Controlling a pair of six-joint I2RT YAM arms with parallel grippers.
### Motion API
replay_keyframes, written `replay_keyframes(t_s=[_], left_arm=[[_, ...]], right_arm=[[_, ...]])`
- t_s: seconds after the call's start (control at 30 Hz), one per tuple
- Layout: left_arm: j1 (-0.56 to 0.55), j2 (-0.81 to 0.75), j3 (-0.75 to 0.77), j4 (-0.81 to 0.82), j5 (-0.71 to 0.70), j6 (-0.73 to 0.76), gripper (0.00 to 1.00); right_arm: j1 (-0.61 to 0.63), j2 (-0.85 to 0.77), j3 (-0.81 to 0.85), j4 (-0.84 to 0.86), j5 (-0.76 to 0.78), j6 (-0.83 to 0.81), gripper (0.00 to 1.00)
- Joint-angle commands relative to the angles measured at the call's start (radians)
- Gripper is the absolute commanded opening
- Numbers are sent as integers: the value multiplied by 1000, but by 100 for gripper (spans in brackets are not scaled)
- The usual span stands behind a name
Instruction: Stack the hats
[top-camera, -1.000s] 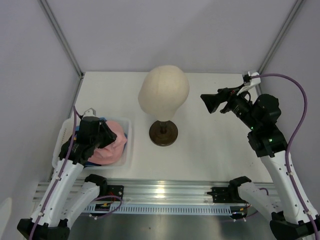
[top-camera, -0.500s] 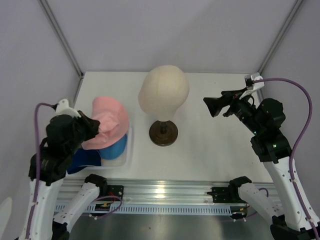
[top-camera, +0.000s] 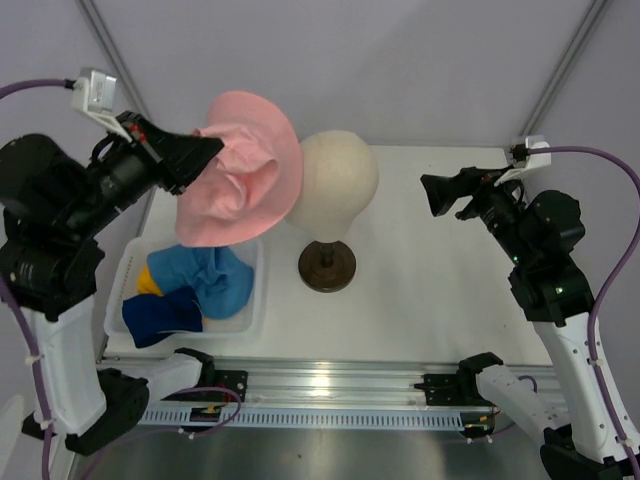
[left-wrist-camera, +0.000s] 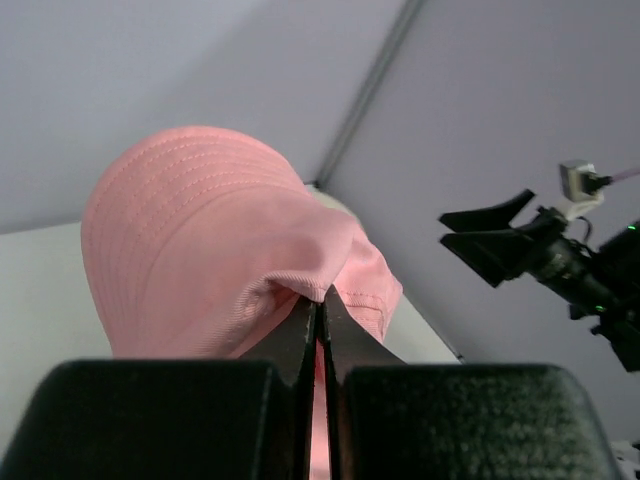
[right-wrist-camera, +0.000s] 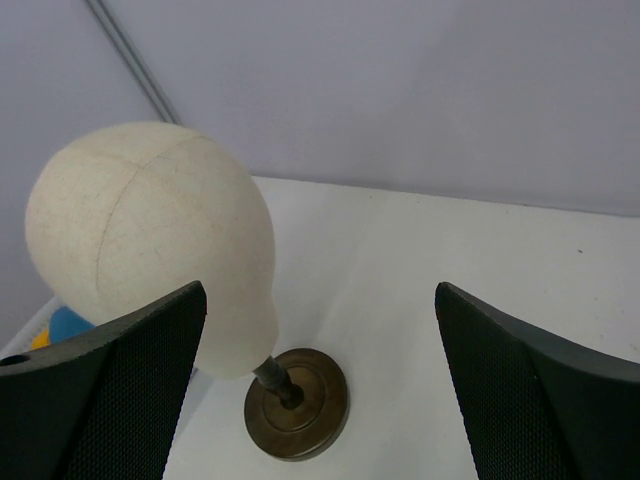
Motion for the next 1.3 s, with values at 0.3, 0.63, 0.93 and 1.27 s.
replay_keyframes(t_s=[0.3,0.63,0.93,1.27], left_arm=[[-138,337,260,198,295,-111,1],[-272,524,345,185,174,-53,5],[-306,566,327,142,-11,-15,3],[-309,569,278,134,-51,-7,4]], right_arm=[[0,-4,41,30,105,84,99],[-25,37,69,171,-84,213,99],[-80,172,51,479,-373,441,97],[-65,292,32,541,-463,529,95]])
